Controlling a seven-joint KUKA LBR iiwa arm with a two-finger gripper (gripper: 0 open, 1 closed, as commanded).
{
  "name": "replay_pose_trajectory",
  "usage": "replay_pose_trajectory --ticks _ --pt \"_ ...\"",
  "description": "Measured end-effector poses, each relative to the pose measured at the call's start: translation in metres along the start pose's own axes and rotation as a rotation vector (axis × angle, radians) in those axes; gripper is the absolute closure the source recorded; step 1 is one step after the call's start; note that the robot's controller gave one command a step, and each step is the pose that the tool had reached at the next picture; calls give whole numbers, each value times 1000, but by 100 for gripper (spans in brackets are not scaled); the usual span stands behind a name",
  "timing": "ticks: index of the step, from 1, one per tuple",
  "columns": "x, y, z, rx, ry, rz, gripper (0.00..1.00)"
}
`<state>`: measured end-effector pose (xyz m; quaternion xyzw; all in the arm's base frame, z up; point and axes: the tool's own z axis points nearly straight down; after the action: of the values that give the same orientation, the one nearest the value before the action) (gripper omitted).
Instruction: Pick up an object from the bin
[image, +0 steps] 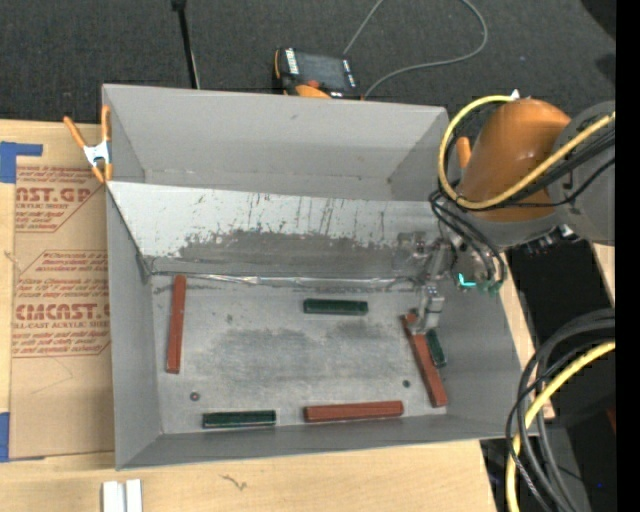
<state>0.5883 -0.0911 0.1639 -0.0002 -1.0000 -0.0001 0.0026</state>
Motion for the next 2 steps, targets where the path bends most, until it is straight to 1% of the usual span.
replay_pose_trajectory --ticks 1,2 --pt "-4 76 97 -3 -1 183 0" --pt "4 103 63 -3 -8 256 0"
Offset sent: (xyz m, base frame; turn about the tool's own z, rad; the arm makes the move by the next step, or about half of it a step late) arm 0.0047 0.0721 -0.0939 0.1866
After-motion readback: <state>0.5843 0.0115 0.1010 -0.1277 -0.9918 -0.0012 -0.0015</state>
